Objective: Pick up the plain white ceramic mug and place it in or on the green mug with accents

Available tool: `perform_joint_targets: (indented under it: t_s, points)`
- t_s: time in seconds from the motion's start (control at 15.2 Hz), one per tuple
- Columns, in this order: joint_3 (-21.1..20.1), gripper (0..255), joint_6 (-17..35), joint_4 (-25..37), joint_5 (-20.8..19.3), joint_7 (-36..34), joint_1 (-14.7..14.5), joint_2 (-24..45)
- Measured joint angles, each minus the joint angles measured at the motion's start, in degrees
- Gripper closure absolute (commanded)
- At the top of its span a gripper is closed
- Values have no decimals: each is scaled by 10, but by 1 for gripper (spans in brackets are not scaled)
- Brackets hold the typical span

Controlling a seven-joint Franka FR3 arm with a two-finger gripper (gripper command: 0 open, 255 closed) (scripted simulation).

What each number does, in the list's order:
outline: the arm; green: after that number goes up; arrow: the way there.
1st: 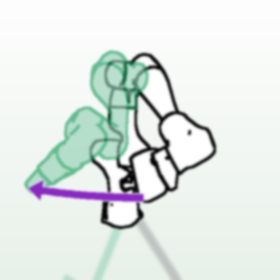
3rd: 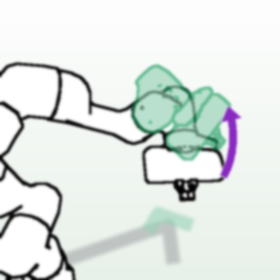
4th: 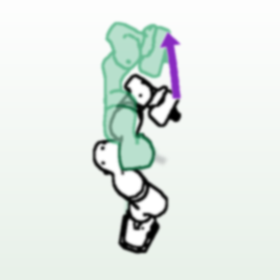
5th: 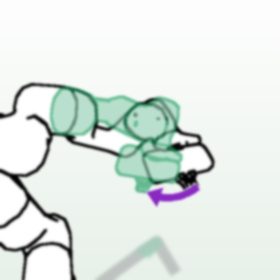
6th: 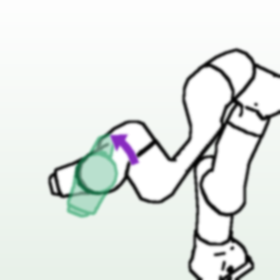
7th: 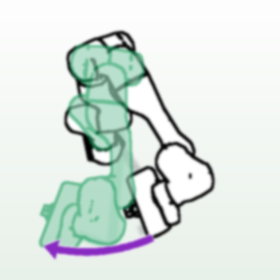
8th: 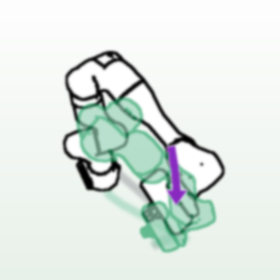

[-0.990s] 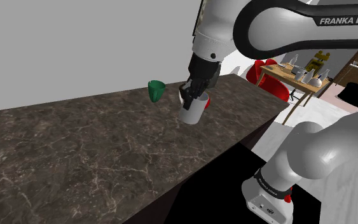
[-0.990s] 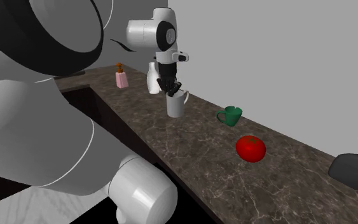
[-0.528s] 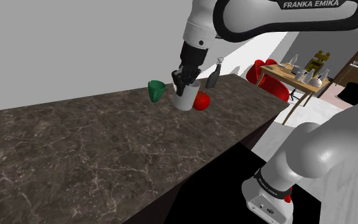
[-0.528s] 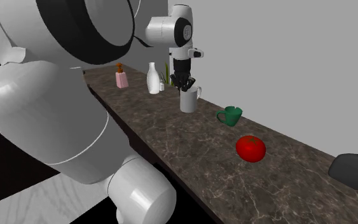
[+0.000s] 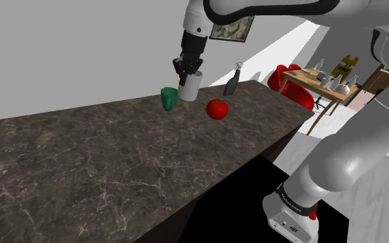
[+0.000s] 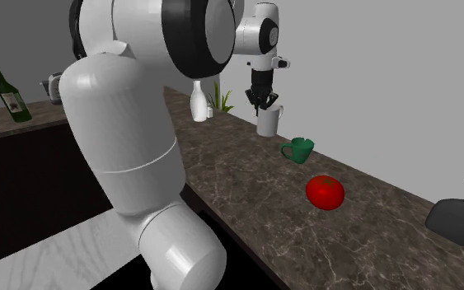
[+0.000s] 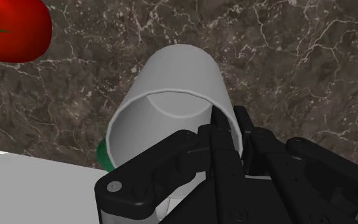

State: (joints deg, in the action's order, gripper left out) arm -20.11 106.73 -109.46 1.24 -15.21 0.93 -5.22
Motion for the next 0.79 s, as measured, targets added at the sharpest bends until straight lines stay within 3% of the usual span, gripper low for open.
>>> perform_joint_targets:
  t_s: [0.53,0.79]
  points:
    - [19,255,-48,202,-52,28,16,162]
    - [27,255,-97,345,-78,37,9,260]
